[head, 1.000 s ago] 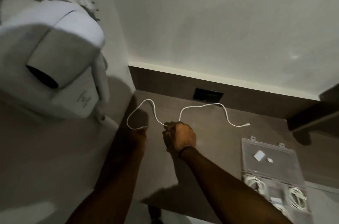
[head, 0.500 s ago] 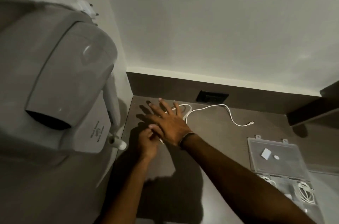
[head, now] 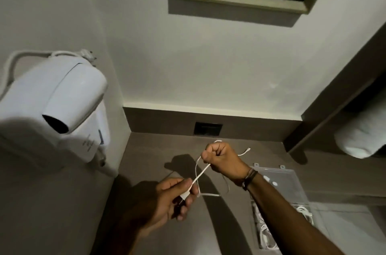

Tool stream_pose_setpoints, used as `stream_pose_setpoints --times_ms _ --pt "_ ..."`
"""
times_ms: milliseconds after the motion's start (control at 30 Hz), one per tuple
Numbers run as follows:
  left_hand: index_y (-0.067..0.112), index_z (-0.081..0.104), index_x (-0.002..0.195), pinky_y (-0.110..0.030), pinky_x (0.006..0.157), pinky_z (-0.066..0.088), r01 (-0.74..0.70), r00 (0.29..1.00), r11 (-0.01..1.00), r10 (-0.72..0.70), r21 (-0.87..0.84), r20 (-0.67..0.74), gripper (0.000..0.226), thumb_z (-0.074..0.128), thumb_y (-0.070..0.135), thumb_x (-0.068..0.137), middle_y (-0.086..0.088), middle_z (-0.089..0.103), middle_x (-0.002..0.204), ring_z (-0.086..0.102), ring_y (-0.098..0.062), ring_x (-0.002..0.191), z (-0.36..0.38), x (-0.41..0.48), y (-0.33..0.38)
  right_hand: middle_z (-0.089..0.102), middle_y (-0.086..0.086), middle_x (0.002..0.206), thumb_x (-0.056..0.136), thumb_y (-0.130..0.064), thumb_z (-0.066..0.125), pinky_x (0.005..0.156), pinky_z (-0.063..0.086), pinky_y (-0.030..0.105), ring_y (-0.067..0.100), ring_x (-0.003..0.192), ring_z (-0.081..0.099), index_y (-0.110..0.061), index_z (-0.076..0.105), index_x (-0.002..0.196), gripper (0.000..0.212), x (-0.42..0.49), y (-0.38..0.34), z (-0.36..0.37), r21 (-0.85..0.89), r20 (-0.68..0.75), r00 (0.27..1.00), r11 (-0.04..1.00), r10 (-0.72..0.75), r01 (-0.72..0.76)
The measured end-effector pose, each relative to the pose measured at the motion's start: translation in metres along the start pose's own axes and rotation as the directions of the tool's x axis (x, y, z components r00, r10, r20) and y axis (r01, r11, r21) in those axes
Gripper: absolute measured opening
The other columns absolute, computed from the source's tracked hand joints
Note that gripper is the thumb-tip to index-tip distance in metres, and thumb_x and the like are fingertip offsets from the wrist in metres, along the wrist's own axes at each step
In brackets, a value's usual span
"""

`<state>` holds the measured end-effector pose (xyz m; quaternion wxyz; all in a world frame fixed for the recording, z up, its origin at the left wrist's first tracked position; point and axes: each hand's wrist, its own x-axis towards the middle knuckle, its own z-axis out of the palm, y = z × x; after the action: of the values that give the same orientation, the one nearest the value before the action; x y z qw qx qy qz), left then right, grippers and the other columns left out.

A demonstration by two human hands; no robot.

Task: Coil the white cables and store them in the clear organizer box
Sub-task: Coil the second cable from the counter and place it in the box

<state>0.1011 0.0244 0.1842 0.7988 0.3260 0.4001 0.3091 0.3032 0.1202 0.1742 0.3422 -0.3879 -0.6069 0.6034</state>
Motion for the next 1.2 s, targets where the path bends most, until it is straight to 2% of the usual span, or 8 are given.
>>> stream_pose_setpoints --times_ms 200,333,433,633,767,867,967,1200 --pt "0.008 0.075 0.1 -0.025 0.062 0.06 -0.374 0.907 0.838 0.241 -0.397 -0.345 0.027 0.064 0.027 0.083 -0.01 0.078 0.093 0.076 -0.019 0.083 0.047 0.012 0.027 0.06 -0.008 0.054 0.09 -0.035 0.076 0.046 0.035 0.018 0.001 0.045 0.046 -0.008 0.074 0.081 0.029 -0.055 -0.007 0.019 0.105 -0.112 0.993 0.994 0.032 -0.02" --pt "0.016 0.065 0.117 -0.004 0.081 0.05 -0.373 0.635 0.723 0.656 0.581 -0.409 0.025 0.049 0.02 0.099 0.002 0.073 0.114 0.069 -0.004 0.101 0.046 0.016 0.026 0.082 -0.007 0.089 0.099 -0.026 0.066 0.075 0.061 0.037 0.015 0.078 0.075 -0.024 0.083 0.104 0.017 -0.085 -0.017 0.022 -0.362 -0.008 1.0 0.932 -0.011 0.008" --pt "0.03 0.067 0.101 -0.01 0.078 0.05 -0.168 0.759 0.294 0.647 0.941 -0.067 0.025 0.043 0.032 0.1 0.013 0.073 0.099 0.065 0.001 0.088 0.038 0.011 0.012 0.075 -0.032 0.106 0.094 -0.043 0.061 0.08 0.061 0.017 -0.001 0.092 0.074 -0.048 0.074 0.111 0.022 -0.089 -0.05 -0.005 -0.574 0.058 0.991 0.808 -0.12 0.132" --pt "0.013 0.076 0.081 -0.023 0.06 0.056 -0.266 0.958 0.938 0.284 0.221 -0.049 0.026 0.052 0.024 0.086 -0.009 0.073 0.07 0.07 -0.016 0.063 0.058 0.003 0.014 0.082 0.005 0.087 0.086 -0.003 0.08 0.075 0.061 0.027 0.01 0.08 0.076 -0.014 0.083 0.088 0.011 -0.073 -0.047 -0.006 -0.198 -0.248 0.95 0.97 -0.19 0.142" --pt "0.008 0.073 0.099 -0.022 0.069 0.06 -0.521 0.793 0.846 0.429 -0.117 -0.432 0.023 0.051 0.012 0.094 -0.013 0.079 0.093 0.076 -0.023 0.088 0.063 0.011 0.017 0.077 0.001 0.076 0.101 -0.015 0.065 0.073 0.054 0.027 0.007 0.07 0.068 -0.016 0.078 0.076 0.028 -0.084 -0.018 0.039 -0.179 -0.159 0.987 0.984 -0.03 0.001" --pt "0.016 0.067 0.111 -0.012 0.087 0.052 -0.374 0.603 0.663 0.705 0.648 -0.373 0.025 0.044 0.013 0.1 -0.001 0.075 0.109 0.069 -0.014 0.105 0.049 0.006 0.012 0.078 -0.007 0.083 0.105 -0.029 0.051 0.082 0.061 0.031 0.002 0.077 0.073 -0.024 0.073 0.095 0.024 -0.098 -0.029 0.042 -0.527 0.09 0.995 0.846 -0.04 0.082" --pt "0.026 0.066 0.116 -0.028 0.1 0.05 -0.084 0.816 0.305 0.568 0.949 -0.11 0.028 0.045 0.026 0.099 0.004 0.071 0.118 0.065 -0.011 0.11 0.037 -0.002 0.003 0.075 -0.022 0.094 0.104 -0.036 0.051 0.078 0.058 0.016 -0.001 0.088 0.073 -0.036 0.072 0.113 0.023 -0.094 -0.056 0.015 -0.599 0.186 0.975 0.773 -0.12 0.209" --pt "0.009 0.08 0.08 -0.031 0.063 0.061 -0.261 0.953 0.963 0.246 -0.066 -0.176 0.026 0.054 0.008 0.084 -0.013 0.075 0.074 0.073 -0.021 0.066 0.066 -0.004 0.006 0.074 0.002 0.062 0.087 0.012 0.073 0.054 0.051 0.01 0.001 0.051 0.064 0.012 0.072 0.087 0.001 -0.073 -0.038 0.012 -0.009 -0.256 0.966 0.999 -0.046 0.045"
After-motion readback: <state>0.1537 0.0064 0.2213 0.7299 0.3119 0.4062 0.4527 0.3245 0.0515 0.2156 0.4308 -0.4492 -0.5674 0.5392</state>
